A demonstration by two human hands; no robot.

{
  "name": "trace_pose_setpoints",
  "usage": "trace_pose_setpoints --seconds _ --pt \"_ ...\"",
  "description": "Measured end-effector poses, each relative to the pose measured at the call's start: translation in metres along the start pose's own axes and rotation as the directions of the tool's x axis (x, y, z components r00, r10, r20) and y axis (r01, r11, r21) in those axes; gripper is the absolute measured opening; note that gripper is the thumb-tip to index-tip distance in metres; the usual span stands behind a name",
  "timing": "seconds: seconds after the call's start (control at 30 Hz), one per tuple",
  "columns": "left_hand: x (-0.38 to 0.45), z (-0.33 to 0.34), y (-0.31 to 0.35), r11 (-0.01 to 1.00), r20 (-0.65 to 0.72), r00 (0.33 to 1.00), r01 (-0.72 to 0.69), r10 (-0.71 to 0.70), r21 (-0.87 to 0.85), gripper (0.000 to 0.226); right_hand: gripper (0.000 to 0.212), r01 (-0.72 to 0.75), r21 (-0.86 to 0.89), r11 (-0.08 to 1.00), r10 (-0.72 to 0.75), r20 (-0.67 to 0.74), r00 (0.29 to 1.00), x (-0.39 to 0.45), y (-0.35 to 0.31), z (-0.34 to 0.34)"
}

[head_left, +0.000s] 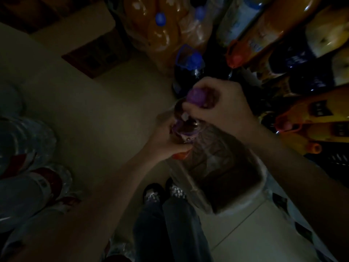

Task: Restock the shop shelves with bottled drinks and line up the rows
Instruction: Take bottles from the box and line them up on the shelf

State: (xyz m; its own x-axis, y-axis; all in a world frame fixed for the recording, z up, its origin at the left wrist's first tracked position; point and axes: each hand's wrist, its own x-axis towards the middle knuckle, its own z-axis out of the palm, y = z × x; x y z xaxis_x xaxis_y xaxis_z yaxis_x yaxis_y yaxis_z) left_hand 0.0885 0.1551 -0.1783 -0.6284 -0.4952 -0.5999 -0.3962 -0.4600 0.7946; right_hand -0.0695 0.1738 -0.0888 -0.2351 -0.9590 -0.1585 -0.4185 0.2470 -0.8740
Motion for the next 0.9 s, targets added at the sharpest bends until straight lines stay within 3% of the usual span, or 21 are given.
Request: trace_pose_setpoints --seconds 0.07,0.1,0.13,0.17,0.23,0.3,0.43,0.53,0.67,0.83,0.9 --pt "-0.003 -0.001 -0.003 1.000 -0.125 0.992 0.012 -0.010 0.017 0.068 0.007 -0.176 0.381 0.908 0.206 -0.039 0.978 0.014 0.028 -0.006" --pt "-0.006 -0.003 -0.004 0.999 -0.175 0.984 0.035 -0.029 0.031 0.070 0.006 -0.251 0.394 0.884 0.301 -0.070 0.951 0.021 0.057 -0.005" --pt "-0.009 -0.006 -0.008 0.996 -0.212 0.975 0.078 -0.069 0.033 0.070 0.007 -0.322 0.241 0.915 0.355 -0.105 0.929 0.027 0.091 -0.004" --pt "-0.011 -0.011 -0.015 0.993 -0.240 0.965 0.114 -0.105 0.025 0.065 0.016 -0.381 -0.020 0.925 0.377 -0.092 0.921 0.030 0.126 0.000" --pt "-0.016 -0.023 -0.030 0.984 -0.272 0.949 0.174 -0.158 0.037 0.054 0.042 -0.351 -0.498 0.793 0.416 0.021 0.909 0.032 0.180 0.019" --pt "-0.021 -0.033 -0.046 0.978 -0.276 0.942 0.206 -0.190 0.029 0.049 0.055 -0.256 -0.662 0.705 0.399 0.070 0.914 0.032 0.206 0.043" --pt "-0.029 -0.044 -0.050 0.961 -0.258 0.935 0.267 -0.242 0.070 0.051 0.057 -0.246 -0.754 0.609 0.401 0.025 0.916 0.024 0.191 0.062" --pt "-0.040 -0.035 -0.026 0.960 -0.228 0.945 0.261 -0.234 0.097 0.052 0.056 -0.232 -0.725 0.648 0.408 0.074 0.910 0.005 0.151 0.036" --pt "-0.070 -0.019 0.058 0.968 -0.146 0.975 0.191 -0.169 0.160 0.049 0.034 -0.273 -0.551 0.789 0.369 0.068 0.927 -0.018 0.033 -0.046" --pt "-0.135 0.010 0.238 0.962 -0.065 0.996 -0.048 0.068 0.270 0.056 0.030 -0.267 -0.456 0.849 0.205 -0.180 0.962 -0.076 -0.176 -0.168" --pt "-0.168 0.029 0.319 0.936 -0.012 0.983 -0.171 0.183 0.307 0.062 0.030 -0.241 -0.447 0.862 0.103 -0.310 0.945 -0.106 -0.256 -0.217"
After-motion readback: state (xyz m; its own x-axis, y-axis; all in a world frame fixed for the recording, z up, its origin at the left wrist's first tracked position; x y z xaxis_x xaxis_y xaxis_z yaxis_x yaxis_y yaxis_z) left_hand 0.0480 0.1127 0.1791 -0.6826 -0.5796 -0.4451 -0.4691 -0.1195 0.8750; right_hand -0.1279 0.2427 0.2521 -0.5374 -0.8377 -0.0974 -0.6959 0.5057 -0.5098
